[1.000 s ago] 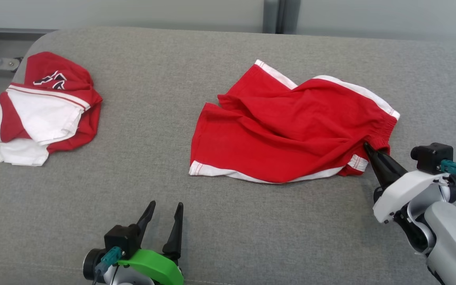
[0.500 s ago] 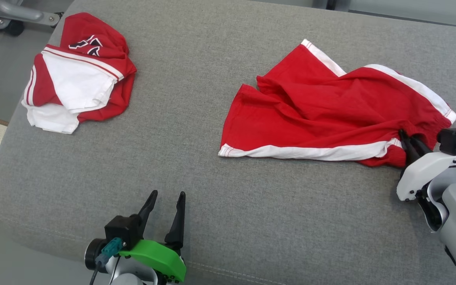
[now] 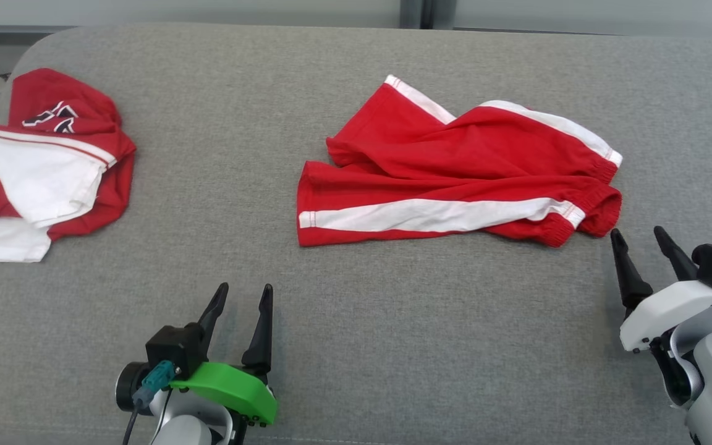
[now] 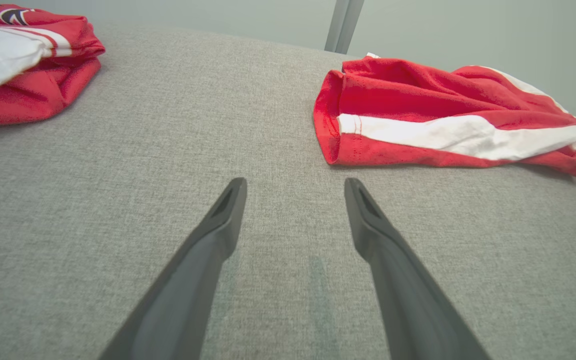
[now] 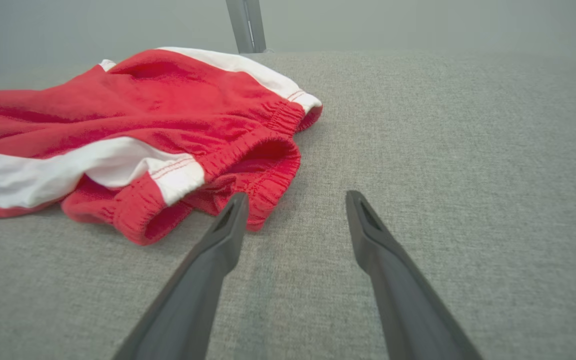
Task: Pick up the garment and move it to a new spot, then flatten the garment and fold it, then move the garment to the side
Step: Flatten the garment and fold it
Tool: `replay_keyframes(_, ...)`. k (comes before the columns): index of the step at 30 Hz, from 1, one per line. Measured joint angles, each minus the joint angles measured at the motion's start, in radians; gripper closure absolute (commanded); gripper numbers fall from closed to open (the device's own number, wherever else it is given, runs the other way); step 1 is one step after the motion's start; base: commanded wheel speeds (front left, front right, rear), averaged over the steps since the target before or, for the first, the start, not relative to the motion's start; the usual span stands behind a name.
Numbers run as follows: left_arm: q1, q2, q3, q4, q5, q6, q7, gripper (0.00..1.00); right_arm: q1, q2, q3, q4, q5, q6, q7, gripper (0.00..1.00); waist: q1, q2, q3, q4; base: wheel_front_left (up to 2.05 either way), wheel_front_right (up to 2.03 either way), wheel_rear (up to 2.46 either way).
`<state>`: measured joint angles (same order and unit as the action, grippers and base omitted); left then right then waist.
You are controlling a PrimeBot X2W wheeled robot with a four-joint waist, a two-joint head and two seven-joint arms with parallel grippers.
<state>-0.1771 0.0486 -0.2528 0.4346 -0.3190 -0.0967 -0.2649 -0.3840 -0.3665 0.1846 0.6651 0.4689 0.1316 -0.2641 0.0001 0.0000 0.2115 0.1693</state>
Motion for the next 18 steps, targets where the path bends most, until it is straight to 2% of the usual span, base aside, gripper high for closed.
replay_keyframes(11, -0.065, 0.000, 0.020, 0.026, -0.006, -0.008, 0.000, 0.00, 0.083, 0.080, -0.034, -0.160, -0.075, 0.000, 0.000, 0.00, 0.0000, 0.0000, -0.017, -0.113, 0.00, 0.00, 0.00)
replay_keyframes(18, -0.147, 0.000, 0.009, 0.128, -0.037, -0.017, 0.000, 0.00, 0.093, 0.132, -0.013, -0.189, -0.107, 0.000, 0.000, 0.00, 0.0000, 0.0000, 0.018, -0.150, 0.00, 0.00, 0.00)
